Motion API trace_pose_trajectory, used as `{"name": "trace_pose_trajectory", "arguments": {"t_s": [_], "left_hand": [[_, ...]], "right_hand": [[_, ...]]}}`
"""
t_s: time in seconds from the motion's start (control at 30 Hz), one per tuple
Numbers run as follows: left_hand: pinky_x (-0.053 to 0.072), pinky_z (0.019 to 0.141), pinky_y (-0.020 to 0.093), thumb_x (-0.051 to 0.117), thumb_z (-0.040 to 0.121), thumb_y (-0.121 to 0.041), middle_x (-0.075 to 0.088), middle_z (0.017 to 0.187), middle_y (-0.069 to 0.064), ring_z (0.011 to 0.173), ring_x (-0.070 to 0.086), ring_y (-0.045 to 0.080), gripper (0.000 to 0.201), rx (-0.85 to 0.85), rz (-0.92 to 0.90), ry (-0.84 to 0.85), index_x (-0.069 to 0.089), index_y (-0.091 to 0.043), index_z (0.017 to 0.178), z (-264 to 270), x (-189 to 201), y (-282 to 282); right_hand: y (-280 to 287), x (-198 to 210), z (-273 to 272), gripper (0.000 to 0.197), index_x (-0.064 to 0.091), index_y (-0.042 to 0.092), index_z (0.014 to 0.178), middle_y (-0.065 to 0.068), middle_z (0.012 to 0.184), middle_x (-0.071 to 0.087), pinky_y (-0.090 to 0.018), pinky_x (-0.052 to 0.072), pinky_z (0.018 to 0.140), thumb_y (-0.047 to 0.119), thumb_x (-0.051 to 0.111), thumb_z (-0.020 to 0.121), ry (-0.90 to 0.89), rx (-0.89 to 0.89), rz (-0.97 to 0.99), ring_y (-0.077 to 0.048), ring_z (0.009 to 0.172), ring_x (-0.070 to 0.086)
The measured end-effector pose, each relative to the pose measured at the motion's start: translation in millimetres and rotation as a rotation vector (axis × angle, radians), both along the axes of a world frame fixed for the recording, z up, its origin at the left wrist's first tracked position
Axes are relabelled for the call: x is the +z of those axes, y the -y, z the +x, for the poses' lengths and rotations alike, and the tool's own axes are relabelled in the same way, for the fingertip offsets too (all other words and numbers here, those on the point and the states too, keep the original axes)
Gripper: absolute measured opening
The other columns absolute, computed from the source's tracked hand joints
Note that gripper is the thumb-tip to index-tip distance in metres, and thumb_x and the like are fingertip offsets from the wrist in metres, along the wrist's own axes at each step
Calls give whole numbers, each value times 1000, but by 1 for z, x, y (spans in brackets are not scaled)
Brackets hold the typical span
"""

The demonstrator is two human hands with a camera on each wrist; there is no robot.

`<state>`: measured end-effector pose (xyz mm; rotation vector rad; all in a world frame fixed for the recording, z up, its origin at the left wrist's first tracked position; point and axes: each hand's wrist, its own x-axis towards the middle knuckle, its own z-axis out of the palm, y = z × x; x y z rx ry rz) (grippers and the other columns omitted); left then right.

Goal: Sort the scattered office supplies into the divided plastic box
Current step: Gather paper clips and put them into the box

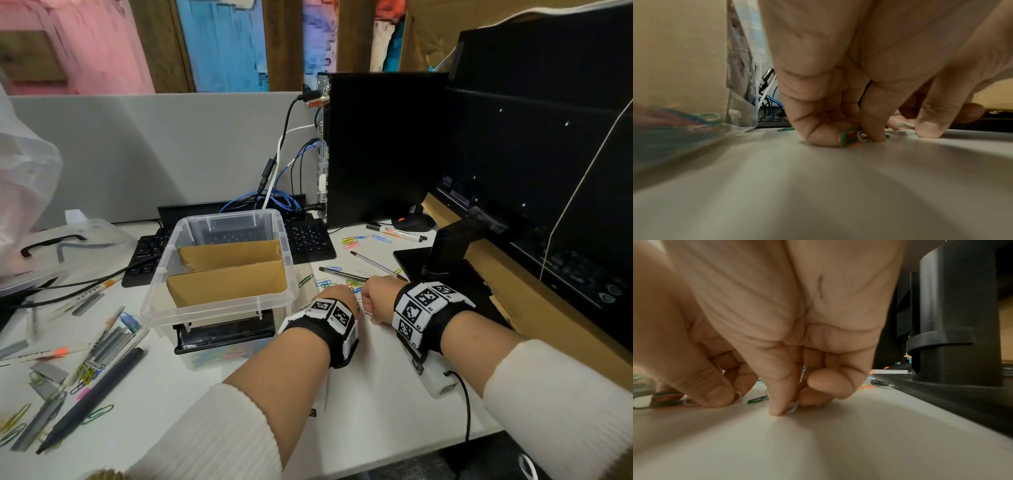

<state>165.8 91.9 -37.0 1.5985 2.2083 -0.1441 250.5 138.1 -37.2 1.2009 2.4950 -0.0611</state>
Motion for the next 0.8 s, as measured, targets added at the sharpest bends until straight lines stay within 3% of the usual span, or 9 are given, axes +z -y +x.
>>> {"name": "trace_pose_trajectory", "arguments": {"t_s": [0.2,0.3,0.4,0.47,0.53,0.6,0.67,0.8], "left_hand": [[42,100,37,49,98,-16,51,137,12,126,49,27,36,16,-17,-9,48,-3,131,1,-1,0],[40,101,37,48,98,-15,50,137,14,126,48,28,36,-6,-29,-6,48,-1,131,-1,1,-1],[38,104,37,43,100,-15,49,137,17,128,47,29,36,-40,-11,12,47,2,132,-3,1,-1],[38,104,37,42,100,-14,49,137,17,128,47,29,36,-40,-12,10,47,3,131,-4,1,-1],[39,103,37,44,99,-13,49,137,16,127,47,29,36,-33,-20,6,48,2,131,-4,1,0],[40,101,36,47,97,-14,51,135,15,126,49,28,35,-15,-14,8,50,1,129,-4,2,0],[42,99,33,51,96,-15,54,133,14,123,51,27,34,9,14,8,52,0,126,-5,2,0],[45,94,31,54,94,-15,58,127,13,118,55,27,31,57,86,32,55,-1,122,-7,2,3]], "right_hand": [[-1,-2,-2,3,59,10,86,-8,98,66,-30,51,84,7,59,84,-21,4,6,-25,86,60],[-1,-1,-3,12,55,10,74,-8,97,56,-29,48,81,4,59,84,-90,-12,58,-24,85,55],[0,-2,-2,8,60,8,88,-10,105,50,-31,46,80,2,57,83,-177,-7,111,-27,97,54],[0,-4,-3,10,58,10,89,-9,106,54,-30,47,75,4,56,83,-219,-15,101,-28,94,57],[-1,-2,-4,8,55,12,83,-8,98,56,-27,43,69,4,54,85,-200,6,89,-27,86,55],[-1,1,-4,24,46,18,67,-5,89,51,-24,37,69,5,51,87,-187,25,63,-23,80,48],[-2,3,-3,31,40,21,62,-3,87,52,-24,37,69,6,50,87,-179,22,46,-21,79,46],[-2,1,-2,17,53,18,76,-1,86,56,-23,38,69,3,49,85,-209,-4,16,-20,79,49]]}}
